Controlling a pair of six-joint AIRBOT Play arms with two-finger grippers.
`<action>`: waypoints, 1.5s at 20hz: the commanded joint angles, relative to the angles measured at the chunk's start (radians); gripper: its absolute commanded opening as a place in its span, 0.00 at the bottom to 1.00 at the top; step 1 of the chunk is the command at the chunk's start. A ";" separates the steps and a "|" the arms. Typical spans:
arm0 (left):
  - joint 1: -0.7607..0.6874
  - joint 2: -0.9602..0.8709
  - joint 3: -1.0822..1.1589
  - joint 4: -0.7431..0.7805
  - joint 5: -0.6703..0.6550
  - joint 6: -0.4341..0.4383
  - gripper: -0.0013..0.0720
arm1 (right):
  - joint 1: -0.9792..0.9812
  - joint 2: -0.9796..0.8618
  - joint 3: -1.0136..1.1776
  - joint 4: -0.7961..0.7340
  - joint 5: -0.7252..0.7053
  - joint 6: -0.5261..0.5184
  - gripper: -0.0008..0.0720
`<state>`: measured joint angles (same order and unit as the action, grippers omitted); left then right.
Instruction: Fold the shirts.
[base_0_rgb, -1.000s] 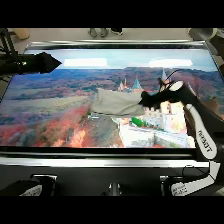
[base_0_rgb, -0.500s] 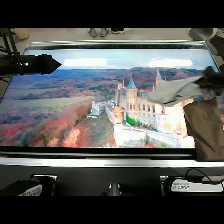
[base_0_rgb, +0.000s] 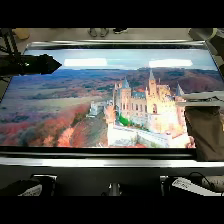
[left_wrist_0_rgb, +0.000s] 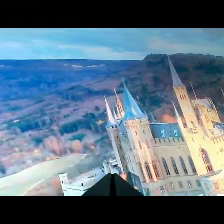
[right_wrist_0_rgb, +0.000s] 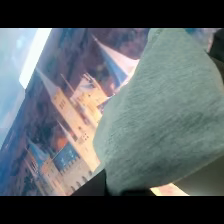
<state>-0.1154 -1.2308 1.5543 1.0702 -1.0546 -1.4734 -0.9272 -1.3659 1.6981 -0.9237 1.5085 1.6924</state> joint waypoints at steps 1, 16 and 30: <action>0.001 -0.001 0.000 0.000 0.000 0.009 0.06 | -0.072 0.041 0.001 -0.064 0.100 0.040 0.03; 0.000 -0.001 0.000 -0.001 0.000 0.008 0.06 | -0.071 0.207 -0.713 -0.520 -0.029 0.121 0.69; -0.172 -0.262 0.219 0.687 -0.291 -0.286 0.47 | 0.642 0.089 -0.093 -0.578 -0.273 -0.023 0.93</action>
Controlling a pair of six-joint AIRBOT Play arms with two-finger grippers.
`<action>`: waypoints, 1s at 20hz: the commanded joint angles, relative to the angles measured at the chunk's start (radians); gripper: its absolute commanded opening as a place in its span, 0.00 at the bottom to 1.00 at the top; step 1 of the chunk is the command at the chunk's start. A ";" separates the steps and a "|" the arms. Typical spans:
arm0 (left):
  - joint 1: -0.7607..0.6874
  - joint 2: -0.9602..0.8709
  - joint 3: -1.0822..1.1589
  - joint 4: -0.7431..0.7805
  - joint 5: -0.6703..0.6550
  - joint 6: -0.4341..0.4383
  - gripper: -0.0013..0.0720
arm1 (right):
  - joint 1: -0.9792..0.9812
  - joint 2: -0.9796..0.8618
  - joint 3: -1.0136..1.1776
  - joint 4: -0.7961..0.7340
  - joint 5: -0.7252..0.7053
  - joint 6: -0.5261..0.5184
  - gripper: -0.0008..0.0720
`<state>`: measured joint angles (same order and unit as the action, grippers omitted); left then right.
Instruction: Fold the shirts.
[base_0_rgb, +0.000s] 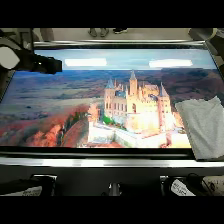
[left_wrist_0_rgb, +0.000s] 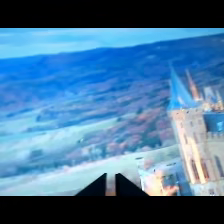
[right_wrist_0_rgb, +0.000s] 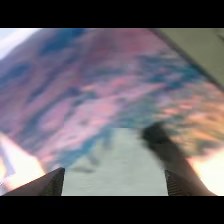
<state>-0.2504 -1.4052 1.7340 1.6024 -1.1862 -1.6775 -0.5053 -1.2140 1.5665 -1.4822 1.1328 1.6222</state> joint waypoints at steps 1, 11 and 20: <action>-0.038 -0.126 0.038 0.144 -0.273 -0.082 0.93 | 0.275 -0.116 0.038 0.004 0.209 0.073 0.93; -0.079 -0.085 -0.179 0.134 -0.158 -0.178 0.99 | 0.365 -0.263 0.037 0.067 0.410 0.068 0.94; -0.081 -0.085 -0.179 0.134 -0.157 -0.179 0.99 | 0.365 -0.263 0.037 0.067 0.410 0.068 0.94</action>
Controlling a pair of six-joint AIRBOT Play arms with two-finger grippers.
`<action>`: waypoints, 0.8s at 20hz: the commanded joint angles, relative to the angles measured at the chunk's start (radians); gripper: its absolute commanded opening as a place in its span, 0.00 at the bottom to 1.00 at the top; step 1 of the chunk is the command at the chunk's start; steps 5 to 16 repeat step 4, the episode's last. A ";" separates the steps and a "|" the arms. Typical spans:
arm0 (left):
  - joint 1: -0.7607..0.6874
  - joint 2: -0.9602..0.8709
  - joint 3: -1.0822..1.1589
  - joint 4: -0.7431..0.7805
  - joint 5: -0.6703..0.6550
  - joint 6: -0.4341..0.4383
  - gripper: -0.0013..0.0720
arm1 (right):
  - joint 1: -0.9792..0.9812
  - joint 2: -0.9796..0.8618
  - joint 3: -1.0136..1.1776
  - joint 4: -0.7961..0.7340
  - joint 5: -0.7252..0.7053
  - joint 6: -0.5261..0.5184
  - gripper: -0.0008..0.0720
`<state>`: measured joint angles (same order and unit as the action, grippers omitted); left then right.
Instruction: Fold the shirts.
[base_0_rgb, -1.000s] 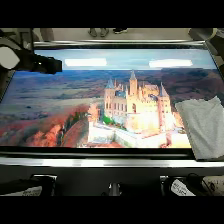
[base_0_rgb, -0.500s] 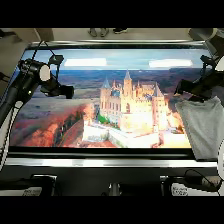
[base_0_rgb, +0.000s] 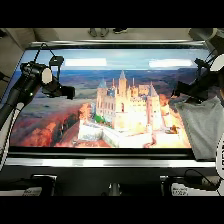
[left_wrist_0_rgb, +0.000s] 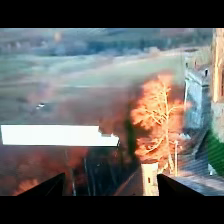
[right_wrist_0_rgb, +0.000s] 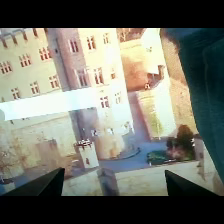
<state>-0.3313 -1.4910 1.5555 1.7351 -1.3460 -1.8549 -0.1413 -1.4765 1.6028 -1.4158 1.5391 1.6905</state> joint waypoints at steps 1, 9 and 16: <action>0.000 0.000 -0.001 0.001 0.003 -0.001 0.99 | 0.002 -0.001 0.001 0.001 0.003 -0.001 0.94; 0.000 0.000 -0.001 0.001 0.003 -0.001 0.99 | 0.002 -0.001 0.001 0.000 0.003 -0.001 0.94; 0.000 0.000 -0.001 0.001 0.003 -0.001 0.99 | 0.002 -0.001 0.001 0.000 0.003 -0.001 0.94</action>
